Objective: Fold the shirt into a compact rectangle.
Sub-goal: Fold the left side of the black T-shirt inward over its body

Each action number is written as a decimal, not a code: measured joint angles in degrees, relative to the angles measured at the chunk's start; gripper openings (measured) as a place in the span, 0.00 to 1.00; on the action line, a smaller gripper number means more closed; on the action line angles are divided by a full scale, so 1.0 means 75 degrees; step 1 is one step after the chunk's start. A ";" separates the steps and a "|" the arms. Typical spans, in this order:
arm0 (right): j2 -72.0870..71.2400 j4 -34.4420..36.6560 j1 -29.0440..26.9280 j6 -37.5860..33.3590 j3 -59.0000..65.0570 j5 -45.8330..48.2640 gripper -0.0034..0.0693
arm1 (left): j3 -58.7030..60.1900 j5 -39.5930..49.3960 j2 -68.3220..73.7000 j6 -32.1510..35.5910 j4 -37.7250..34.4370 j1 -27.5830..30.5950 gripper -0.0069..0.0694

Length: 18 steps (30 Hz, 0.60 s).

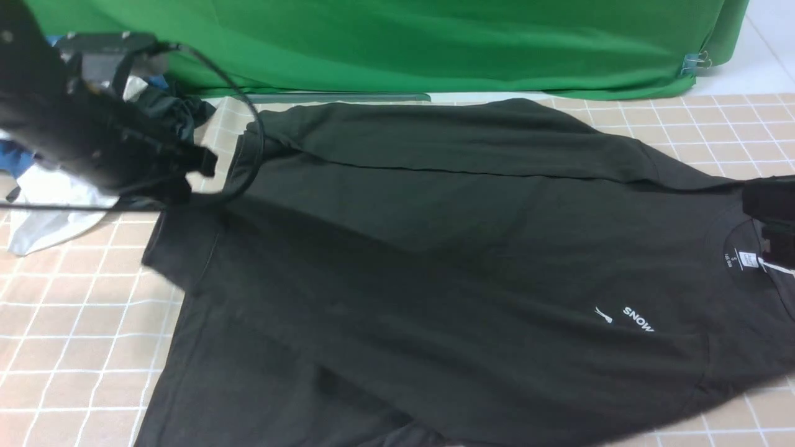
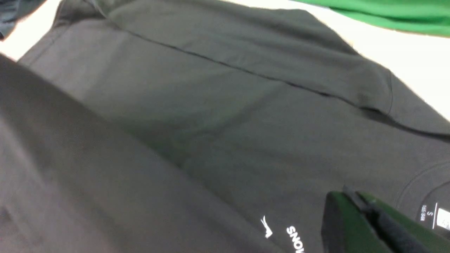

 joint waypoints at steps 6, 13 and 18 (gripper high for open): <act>0.0261 0.0000 0.0000 0.0000 0.0000 0.0014 0.11 | -0.0613 -0.0263 0.0812 -0.0001 0.0392 0.0000 0.13; 0.0431 0.0007 0.0000 0.0000 0.0000 0.0030 0.11 | -0.1004 -0.0927 0.1347 -0.0058 0.0616 0.0000 0.13; 0.0604 0.0007 0.0000 0.0000 0.0000 0.0082 0.11 | -0.1026 -0.1485 0.1602 -0.0065 0.0698 0.0000 0.13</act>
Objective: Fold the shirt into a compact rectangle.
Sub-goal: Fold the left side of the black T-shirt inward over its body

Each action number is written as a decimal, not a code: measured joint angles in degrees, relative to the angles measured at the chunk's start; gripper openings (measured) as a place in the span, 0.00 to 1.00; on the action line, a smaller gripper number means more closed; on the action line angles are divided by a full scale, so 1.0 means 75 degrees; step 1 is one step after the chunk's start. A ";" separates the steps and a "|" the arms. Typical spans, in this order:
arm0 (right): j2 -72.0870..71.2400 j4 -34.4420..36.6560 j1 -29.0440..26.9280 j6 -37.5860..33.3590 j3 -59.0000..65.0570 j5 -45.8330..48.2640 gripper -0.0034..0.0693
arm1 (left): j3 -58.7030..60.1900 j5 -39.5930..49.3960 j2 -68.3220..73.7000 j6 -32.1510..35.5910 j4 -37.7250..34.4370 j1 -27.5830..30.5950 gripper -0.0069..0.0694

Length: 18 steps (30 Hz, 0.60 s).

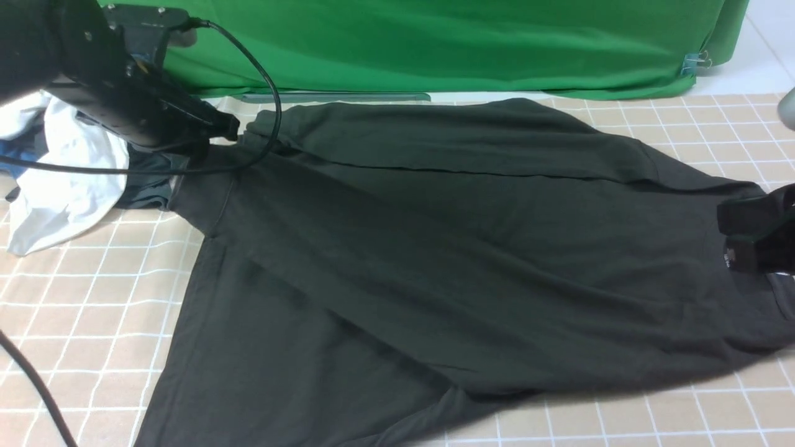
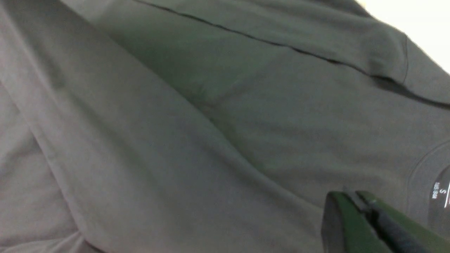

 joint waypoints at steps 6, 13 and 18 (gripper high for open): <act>0.0093 0.0000 0.0000 0.0000 0.0000 0.0026 0.11 | 0.0000 -0.0352 0.0370 -0.0007 0.0193 0.0000 0.14; 0.0102 0.0000 0.0000 0.0000 0.0000 0.0026 0.12 | -0.0002 -0.0782 0.0519 0.0000 0.0302 0.0000 0.20; 0.0119 -0.0104 -0.0109 0.0000 -0.0064 0.0162 0.12 | -0.0028 -0.0946 0.0442 0.0000 0.0561 0.0000 0.41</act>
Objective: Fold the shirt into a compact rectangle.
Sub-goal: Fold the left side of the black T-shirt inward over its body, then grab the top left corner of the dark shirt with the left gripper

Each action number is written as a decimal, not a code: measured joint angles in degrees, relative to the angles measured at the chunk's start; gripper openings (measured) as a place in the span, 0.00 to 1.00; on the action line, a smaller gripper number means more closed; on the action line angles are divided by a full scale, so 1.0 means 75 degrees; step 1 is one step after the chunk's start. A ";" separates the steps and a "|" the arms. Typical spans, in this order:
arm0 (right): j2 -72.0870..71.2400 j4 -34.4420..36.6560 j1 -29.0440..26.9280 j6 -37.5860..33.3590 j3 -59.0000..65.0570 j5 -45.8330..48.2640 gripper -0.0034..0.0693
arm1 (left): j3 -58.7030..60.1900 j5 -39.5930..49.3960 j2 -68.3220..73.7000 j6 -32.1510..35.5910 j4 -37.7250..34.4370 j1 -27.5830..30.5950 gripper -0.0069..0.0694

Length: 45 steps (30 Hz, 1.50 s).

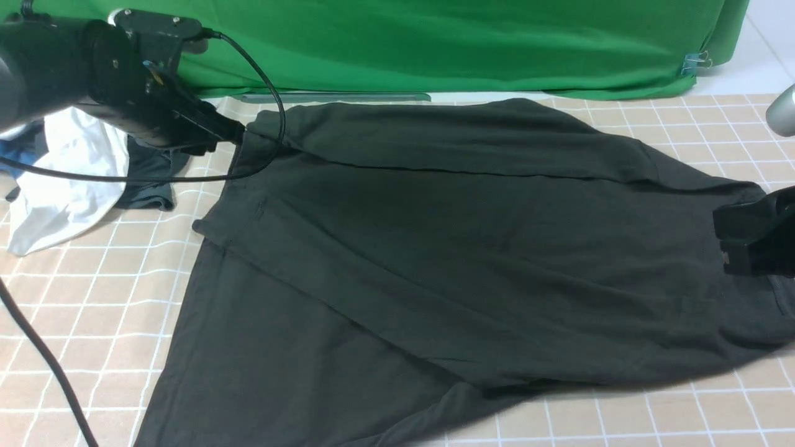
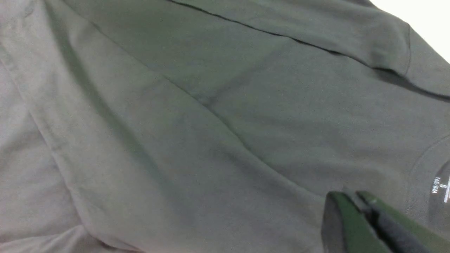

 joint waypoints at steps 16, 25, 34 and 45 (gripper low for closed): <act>0.2796 0.1141 -0.2871 -0.1149 -0.0932 0.3314 0.17 | 0.1459 0.2896 -0.1824 -0.0139 -0.1929 -0.2616 0.11; 0.3635 0.1454 -0.1832 -0.1414 -0.0932 0.2306 0.61 | 0.1916 0.2057 -0.1220 -0.0635 -0.1876 -0.4934 0.27; 0.3695 0.1476 -0.1582 -0.1439 -0.0932 0.1798 0.63 | 0.1918 0.0838 -0.0181 -0.0642 -0.1953 -0.5549 0.68; 0.3695 0.1476 -0.1582 -0.1439 -0.0932 0.1705 0.63 | 0.1933 0.0491 0.0189 0.0535 -0.3122 -0.5549 0.76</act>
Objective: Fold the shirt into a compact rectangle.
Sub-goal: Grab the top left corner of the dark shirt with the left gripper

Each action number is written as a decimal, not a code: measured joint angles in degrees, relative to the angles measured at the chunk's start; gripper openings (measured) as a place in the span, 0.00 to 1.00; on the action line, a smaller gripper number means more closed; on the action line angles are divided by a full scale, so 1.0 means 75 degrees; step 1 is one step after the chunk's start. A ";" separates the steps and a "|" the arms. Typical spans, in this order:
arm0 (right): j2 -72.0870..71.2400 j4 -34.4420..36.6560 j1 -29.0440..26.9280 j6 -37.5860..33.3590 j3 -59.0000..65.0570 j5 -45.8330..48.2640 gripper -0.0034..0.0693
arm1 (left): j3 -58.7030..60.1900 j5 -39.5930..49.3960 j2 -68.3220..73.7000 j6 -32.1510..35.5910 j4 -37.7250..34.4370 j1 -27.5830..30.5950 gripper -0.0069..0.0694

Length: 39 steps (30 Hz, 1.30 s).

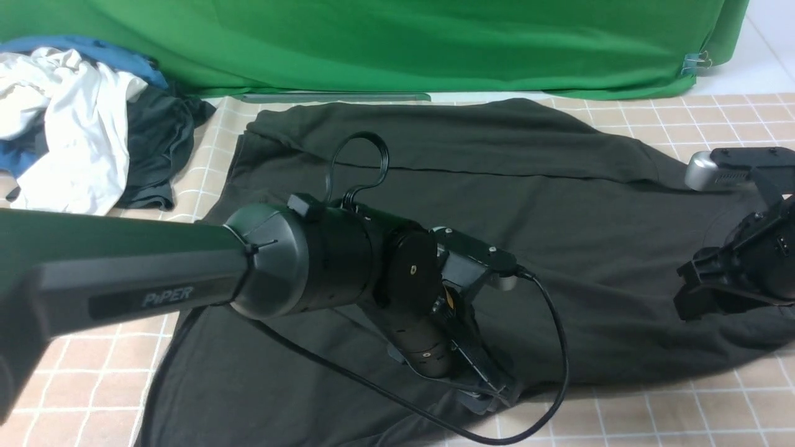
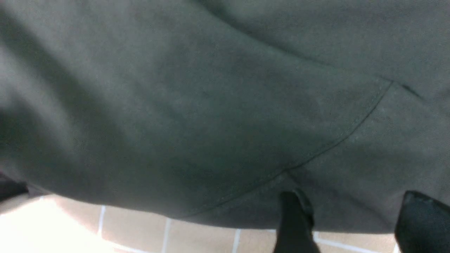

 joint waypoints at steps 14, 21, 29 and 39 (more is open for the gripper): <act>0.0000 0.0000 0.0000 -0.0015 0.0000 -0.0121 0.63 | -0.0014 -0.0078 0.0183 0.0547 -0.0532 0.0000 0.23; 0.0000 0.0000 0.0000 -0.0015 0.0000 -0.0131 0.63 | -0.0014 0.0372 -0.0043 0.0547 -0.0596 0.0000 0.14; 0.0000 0.0000 0.0000 -0.0015 0.0000 -0.0205 0.63 | -0.0014 0.0939 -0.0591 0.0547 -0.0851 -0.0379 0.14; 0.0000 -0.0680 0.0000 0.0645 0.0000 -0.0431 0.64 | -0.0014 0.1197 -0.0567 0.0502 -0.0755 -0.0701 0.14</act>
